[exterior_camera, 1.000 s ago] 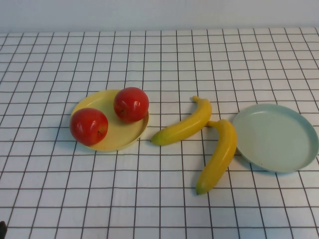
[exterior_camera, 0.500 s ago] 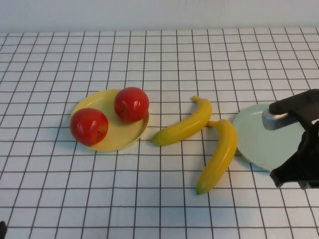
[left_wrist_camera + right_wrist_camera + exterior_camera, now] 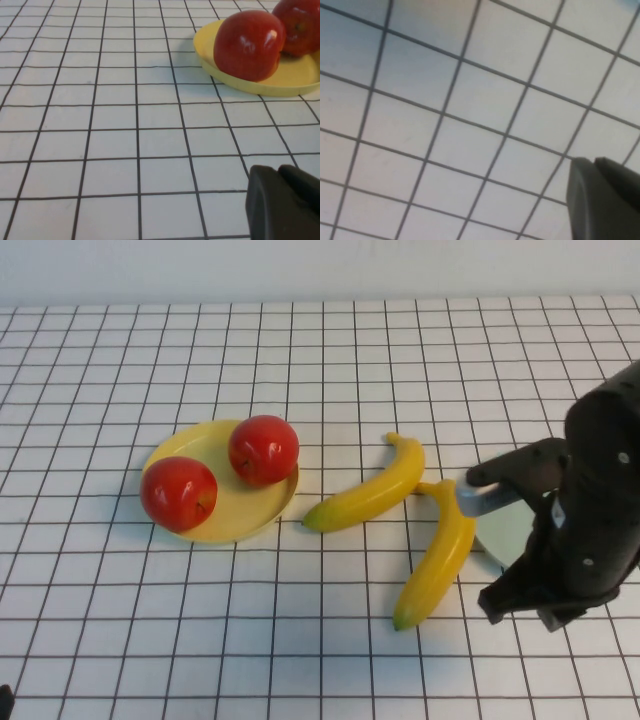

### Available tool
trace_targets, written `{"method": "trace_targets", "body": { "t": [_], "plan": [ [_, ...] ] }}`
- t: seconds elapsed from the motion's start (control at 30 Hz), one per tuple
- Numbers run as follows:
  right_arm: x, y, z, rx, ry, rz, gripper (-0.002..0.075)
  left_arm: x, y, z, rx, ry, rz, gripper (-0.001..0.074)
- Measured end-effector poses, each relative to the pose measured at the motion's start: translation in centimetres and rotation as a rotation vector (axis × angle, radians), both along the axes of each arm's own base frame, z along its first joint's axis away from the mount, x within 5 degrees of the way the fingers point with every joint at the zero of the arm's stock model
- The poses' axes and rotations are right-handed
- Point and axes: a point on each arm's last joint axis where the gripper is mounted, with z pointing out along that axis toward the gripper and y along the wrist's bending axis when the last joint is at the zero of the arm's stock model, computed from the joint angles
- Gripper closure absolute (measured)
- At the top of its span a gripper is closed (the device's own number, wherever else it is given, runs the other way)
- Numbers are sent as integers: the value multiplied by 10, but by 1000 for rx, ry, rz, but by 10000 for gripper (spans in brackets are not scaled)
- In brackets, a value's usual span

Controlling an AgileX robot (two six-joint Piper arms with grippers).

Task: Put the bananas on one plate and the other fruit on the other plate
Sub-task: Put another type of fruit in the right plate

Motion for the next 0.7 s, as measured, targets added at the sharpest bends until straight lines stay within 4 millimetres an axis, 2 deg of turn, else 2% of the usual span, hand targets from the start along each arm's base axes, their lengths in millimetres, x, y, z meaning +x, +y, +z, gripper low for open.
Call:
{"method": "trace_targets", "body": {
  "t": [0.17, 0.27, 0.43, 0.5, 0.7],
  "plan": [
    [3, 23, -1, -1, -8, 63, 722, 0, 0, 0, 0, 0, 0, 734],
    [7, 28, -2, 5, -13, 30, 633, 0, 0, 0, 0, 0, 0, 734],
    [17, 32, -10, 9, -54, -59, 399, 0, 0, 0, 0, 0, 0, 734],
    [21, 35, -15, 21, -64, -97, 336, 0, 0, 0, 0, 0, 0, 734],
    [38, 50, -21, 82, -103, -182, 286, 0, 0, 0, 0, 0, 0, 734]
  ]
}}
